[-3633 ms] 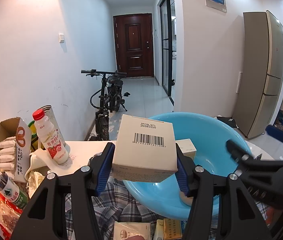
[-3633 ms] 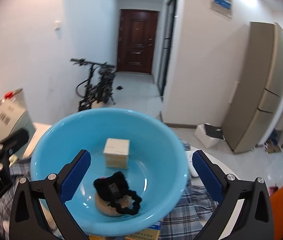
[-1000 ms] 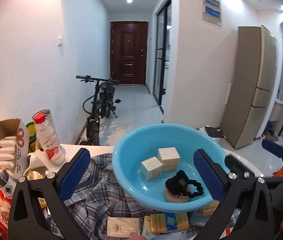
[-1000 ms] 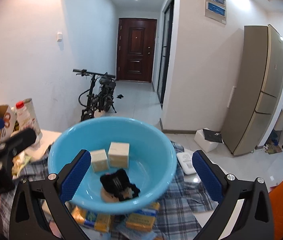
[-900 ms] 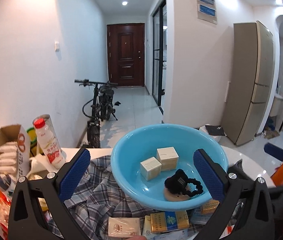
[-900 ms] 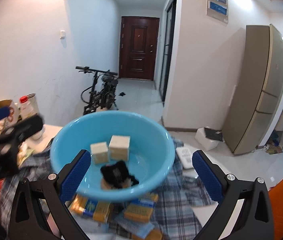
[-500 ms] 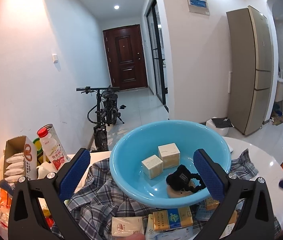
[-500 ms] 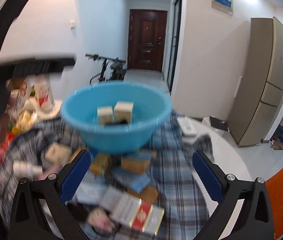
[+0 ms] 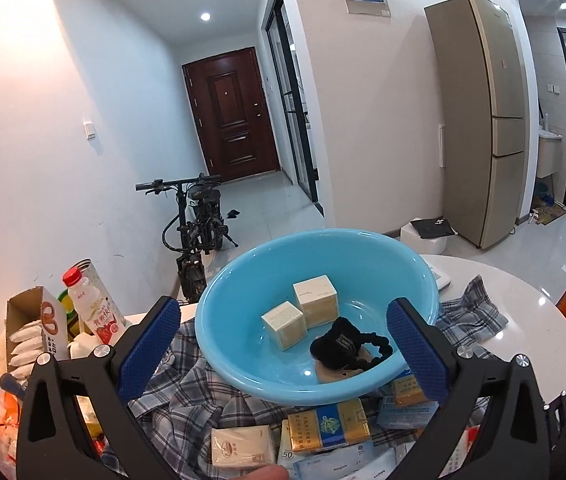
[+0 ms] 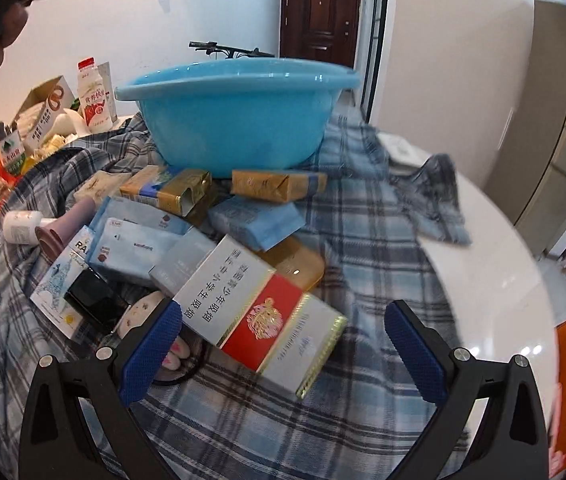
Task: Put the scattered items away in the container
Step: 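Move both grippers back from the basin toward the items on the shirt, then lower the right gripper onto the red-and-white cigarette pack and close on it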
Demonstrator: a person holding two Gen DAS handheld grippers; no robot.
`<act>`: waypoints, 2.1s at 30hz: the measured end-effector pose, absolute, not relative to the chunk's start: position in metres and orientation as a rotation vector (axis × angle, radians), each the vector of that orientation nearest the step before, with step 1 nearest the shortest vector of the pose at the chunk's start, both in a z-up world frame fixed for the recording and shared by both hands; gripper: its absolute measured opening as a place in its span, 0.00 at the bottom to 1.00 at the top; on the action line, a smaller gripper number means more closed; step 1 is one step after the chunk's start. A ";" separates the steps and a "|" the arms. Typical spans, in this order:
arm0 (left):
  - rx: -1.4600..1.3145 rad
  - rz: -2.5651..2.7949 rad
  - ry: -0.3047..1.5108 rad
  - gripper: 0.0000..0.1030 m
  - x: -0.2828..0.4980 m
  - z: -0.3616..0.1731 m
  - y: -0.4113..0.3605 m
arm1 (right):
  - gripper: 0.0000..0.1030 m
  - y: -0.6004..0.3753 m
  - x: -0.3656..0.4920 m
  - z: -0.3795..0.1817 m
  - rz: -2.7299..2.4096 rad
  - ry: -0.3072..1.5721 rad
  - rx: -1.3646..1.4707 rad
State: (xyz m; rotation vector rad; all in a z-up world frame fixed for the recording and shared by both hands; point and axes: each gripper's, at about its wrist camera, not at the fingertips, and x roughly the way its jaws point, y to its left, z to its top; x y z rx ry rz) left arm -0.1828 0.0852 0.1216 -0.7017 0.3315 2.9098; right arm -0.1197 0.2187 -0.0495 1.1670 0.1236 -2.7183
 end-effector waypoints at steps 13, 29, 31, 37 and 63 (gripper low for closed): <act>-0.702 2.899 0.288 1.00 -0.182 0.126 0.075 | 1.00 0.204 -0.126 -0.061 -2.690 0.038 1.193; -0.707 2.905 0.312 1.00 -0.182 0.124 0.078 | 0.62 0.194 -0.110 -0.052 -2.689 0.093 1.104; -0.708 2.904 0.313 1.00 -0.182 0.124 0.078 | 0.80 0.192 -0.112 -0.055 -2.677 0.126 1.125; -0.707 2.904 0.317 1.00 -0.183 0.124 0.078 | 0.95 0.189 -0.127 -0.066 -2.611 0.121 1.177; -0.672 2.916 0.267 1.00 -0.177 0.134 0.064 | 0.61 0.198 -0.102 -0.041 -2.691 0.021 1.050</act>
